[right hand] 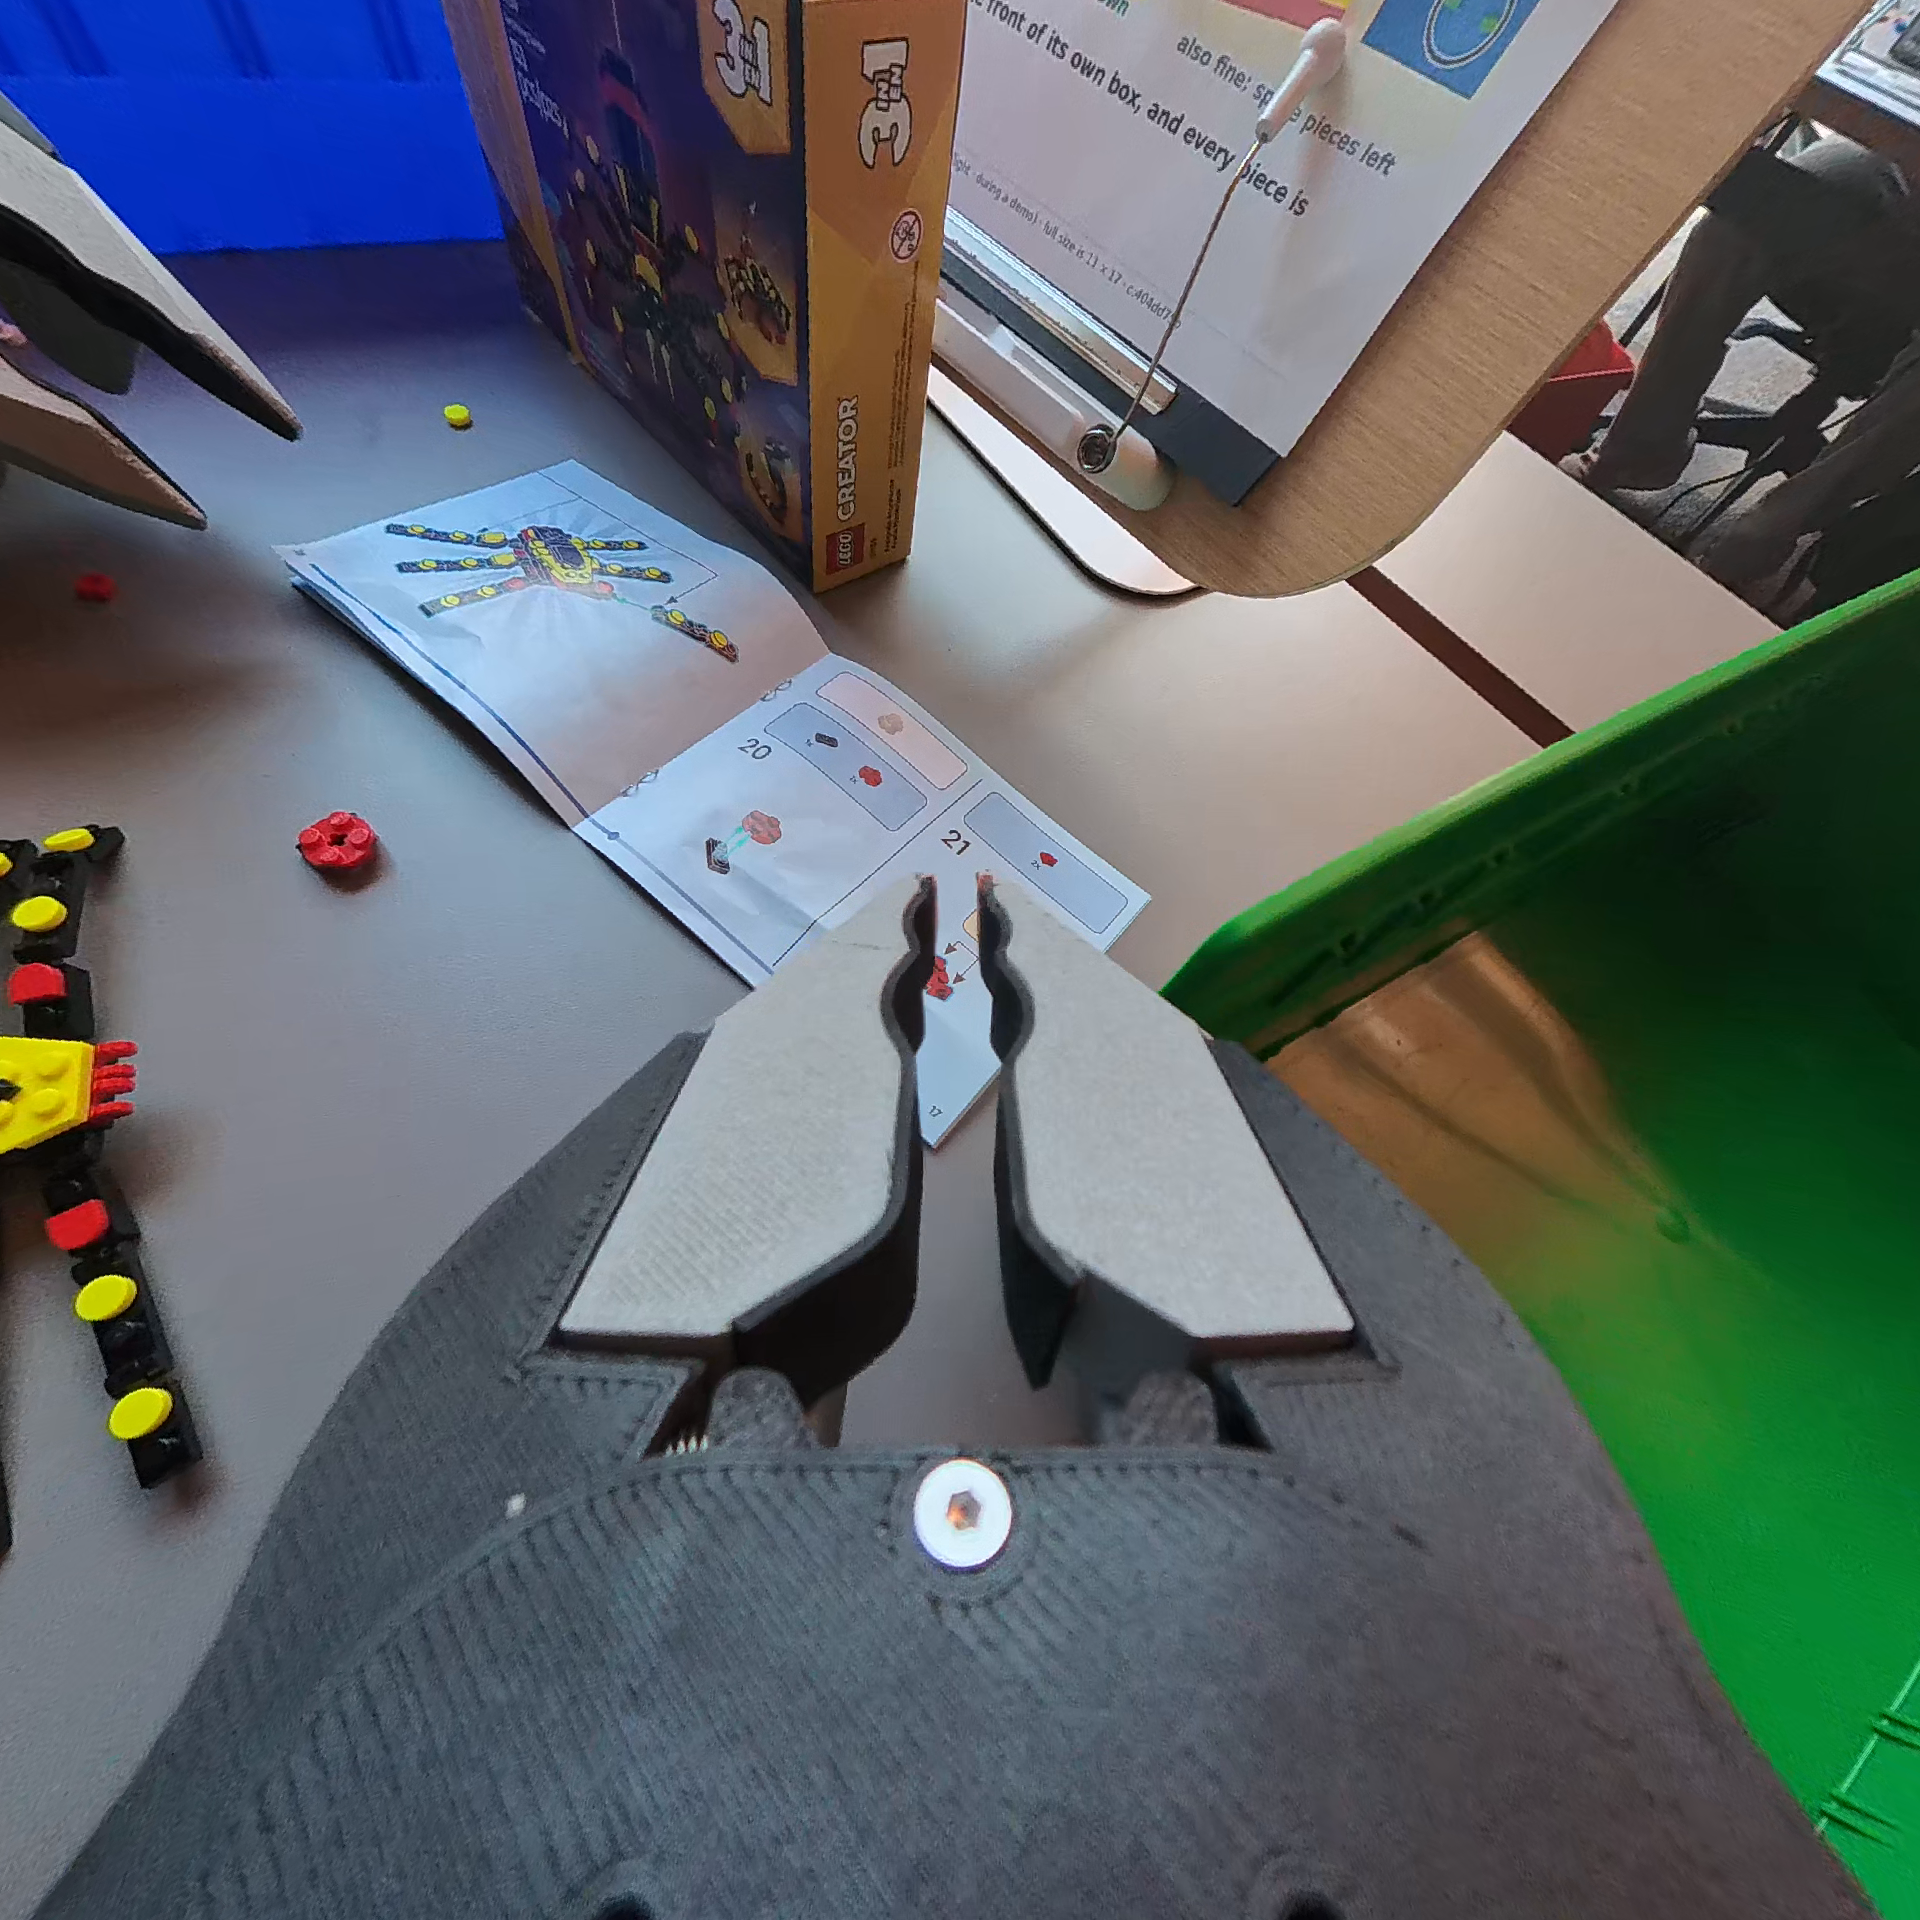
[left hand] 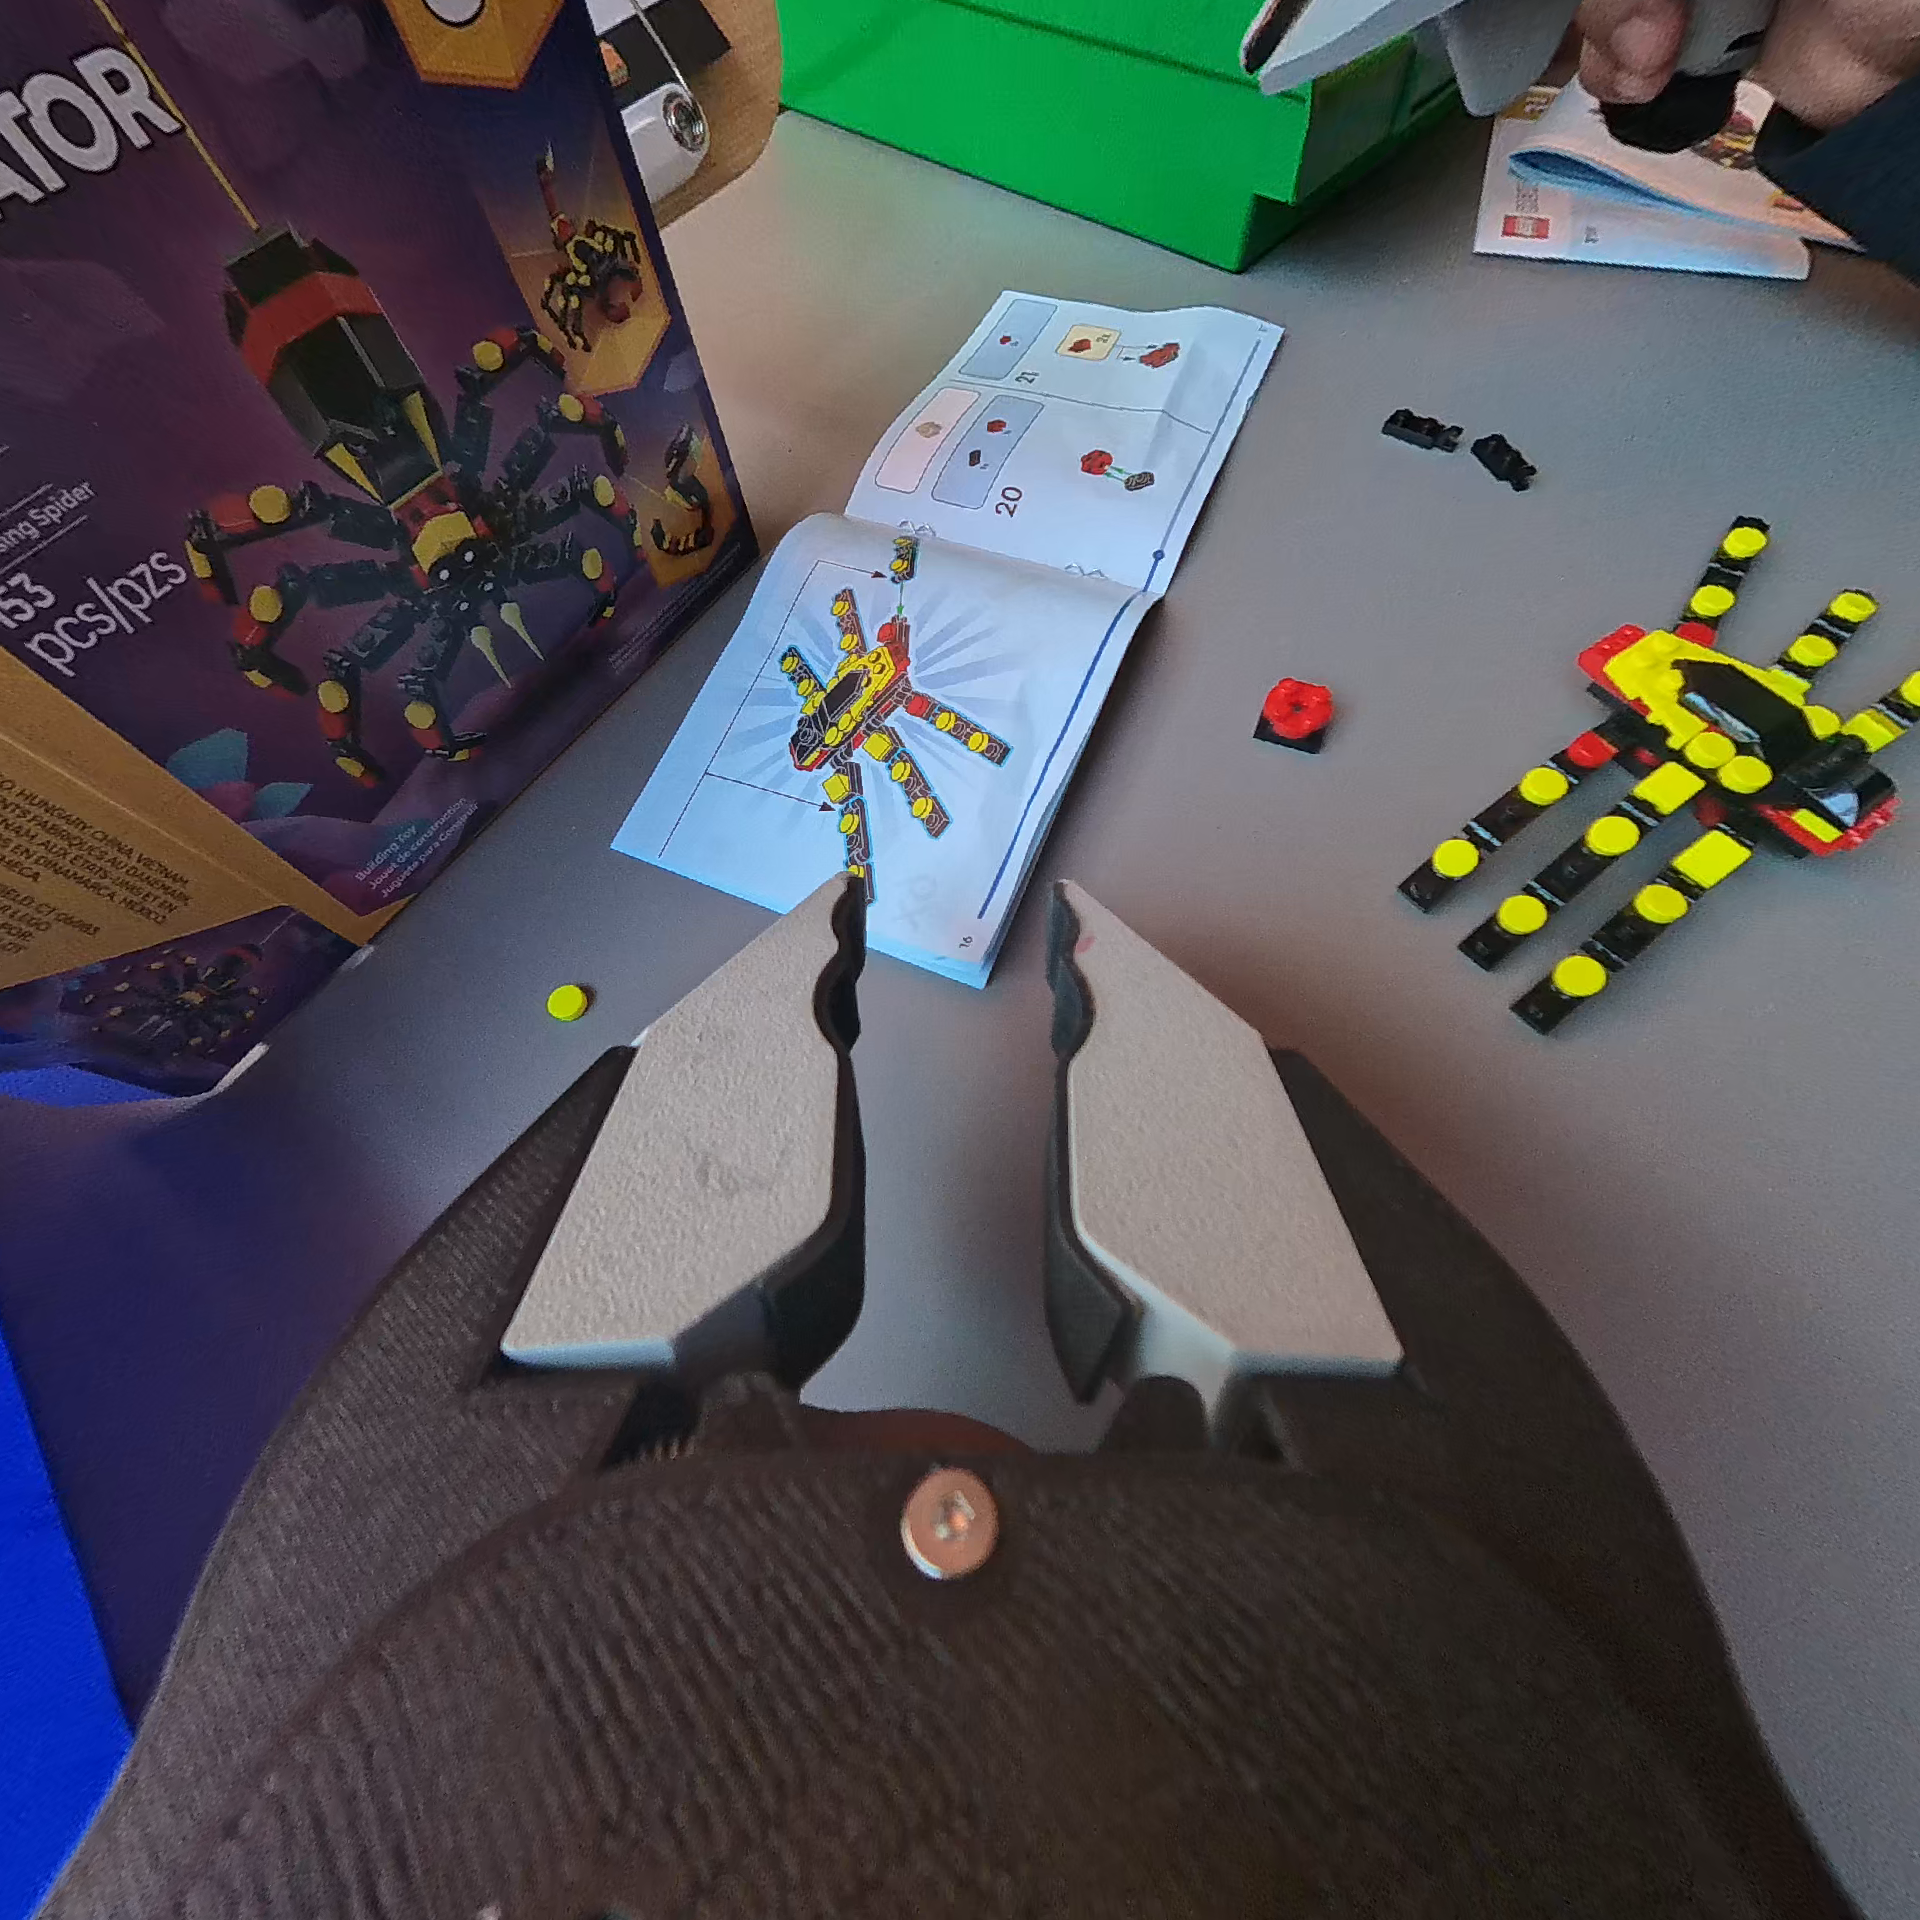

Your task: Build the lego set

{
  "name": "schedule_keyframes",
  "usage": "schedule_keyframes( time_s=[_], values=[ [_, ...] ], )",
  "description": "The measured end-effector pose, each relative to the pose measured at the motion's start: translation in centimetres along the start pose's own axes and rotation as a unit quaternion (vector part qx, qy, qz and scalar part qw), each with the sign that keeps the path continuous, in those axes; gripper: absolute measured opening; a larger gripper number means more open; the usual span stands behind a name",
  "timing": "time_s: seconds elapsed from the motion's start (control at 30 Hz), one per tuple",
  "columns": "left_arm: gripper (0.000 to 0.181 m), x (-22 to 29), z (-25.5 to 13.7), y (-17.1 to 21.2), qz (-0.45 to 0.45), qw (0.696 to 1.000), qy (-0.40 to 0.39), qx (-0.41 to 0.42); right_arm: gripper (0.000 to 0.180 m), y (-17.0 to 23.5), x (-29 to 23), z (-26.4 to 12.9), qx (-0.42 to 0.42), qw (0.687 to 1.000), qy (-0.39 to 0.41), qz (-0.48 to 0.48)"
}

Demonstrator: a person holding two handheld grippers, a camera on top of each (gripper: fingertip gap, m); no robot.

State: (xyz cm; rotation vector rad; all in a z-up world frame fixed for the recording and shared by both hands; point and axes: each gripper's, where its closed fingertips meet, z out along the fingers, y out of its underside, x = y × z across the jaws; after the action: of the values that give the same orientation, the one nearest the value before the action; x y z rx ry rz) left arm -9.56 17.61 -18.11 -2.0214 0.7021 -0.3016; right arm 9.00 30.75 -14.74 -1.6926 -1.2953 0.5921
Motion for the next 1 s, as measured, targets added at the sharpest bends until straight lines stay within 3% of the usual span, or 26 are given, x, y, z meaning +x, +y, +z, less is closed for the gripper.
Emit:
schedule_keyframes(
  time_s=[0.37,0.63,0.83,1.0],
  values=[
    [0.032,0.1,0.1,0.1,0.004,1.000,0.000,-0.003,0.001,0.4,-0.1,0.3,-0.010,1.000,0.001,0.002],
    [0.033,1.0,0.1,-0.2,0.010,1.000,0.009,0.002,0.025,-0.9,-2.7,0.6,0.033,0.997,-0.074,0.005],
    [0.039,2.3,-1.1,-2.1,0.028,0.999,0.020,0.037,0.030,-1.1,-4.6,1.6,0.071,0.992,-0.102,-0.009],
    [0.048,4.2,-6.3,-6.8,-0.021,0.989,0.070,0.131,0.037,-0.9,-2.6,2.8,0.081,0.997,-0.007,-0.020]
  ],
)
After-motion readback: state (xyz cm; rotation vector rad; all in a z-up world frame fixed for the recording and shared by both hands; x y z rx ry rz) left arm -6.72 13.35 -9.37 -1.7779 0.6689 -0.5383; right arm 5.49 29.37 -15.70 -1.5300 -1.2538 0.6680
